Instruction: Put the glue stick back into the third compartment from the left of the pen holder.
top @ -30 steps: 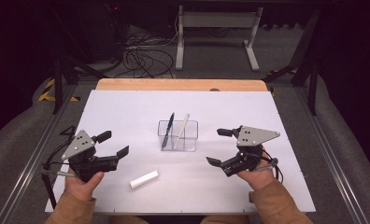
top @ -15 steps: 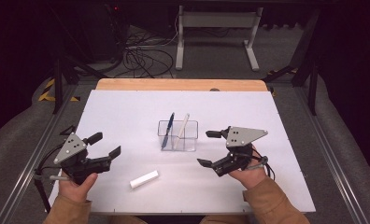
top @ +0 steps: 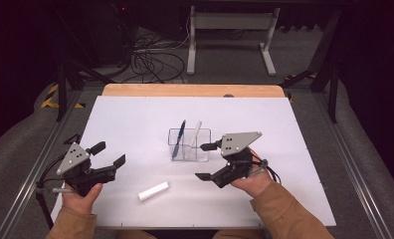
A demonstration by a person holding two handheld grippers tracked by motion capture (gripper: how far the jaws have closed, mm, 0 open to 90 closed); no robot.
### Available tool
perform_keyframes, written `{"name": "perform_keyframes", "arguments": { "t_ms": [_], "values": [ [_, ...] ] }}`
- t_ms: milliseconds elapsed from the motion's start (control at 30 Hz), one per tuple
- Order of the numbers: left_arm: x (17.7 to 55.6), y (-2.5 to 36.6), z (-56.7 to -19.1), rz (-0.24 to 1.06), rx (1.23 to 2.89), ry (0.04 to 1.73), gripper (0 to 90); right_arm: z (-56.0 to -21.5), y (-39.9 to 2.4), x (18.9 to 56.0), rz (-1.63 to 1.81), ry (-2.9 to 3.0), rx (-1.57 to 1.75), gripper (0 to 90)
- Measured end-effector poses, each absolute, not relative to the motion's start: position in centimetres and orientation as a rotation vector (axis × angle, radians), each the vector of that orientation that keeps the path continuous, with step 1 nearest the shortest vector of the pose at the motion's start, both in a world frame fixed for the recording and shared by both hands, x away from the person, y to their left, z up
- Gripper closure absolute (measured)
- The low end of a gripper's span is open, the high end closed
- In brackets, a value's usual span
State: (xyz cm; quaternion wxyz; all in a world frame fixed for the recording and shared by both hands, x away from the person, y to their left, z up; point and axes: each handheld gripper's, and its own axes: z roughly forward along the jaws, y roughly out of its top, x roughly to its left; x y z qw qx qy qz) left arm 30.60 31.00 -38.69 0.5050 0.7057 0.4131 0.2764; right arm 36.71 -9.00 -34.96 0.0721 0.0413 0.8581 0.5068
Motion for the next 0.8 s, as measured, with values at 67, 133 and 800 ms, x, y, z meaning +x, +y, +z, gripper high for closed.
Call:
{"name": "perform_keyframes", "arguments": {
  "t_ms": [67,133,800],
  "values": [
    [30.6,31.0,-38.8,0.680,1.705,1.000,17.9,-34.9,-8.2,36.8,1.503,2.594,0.095,18.5],
    [30.7,31.1,-39.0,0.689,1.708,1.001,17.9,-34.8,-7.7,36.8,1.494,2.604,0.075,18.9],
    [31.0,32.3,-40.8,0.716,1.727,1.042,18.5,-36.1,-2.4,37.1,1.390,2.706,-0.070,21.2]
  ]
}}
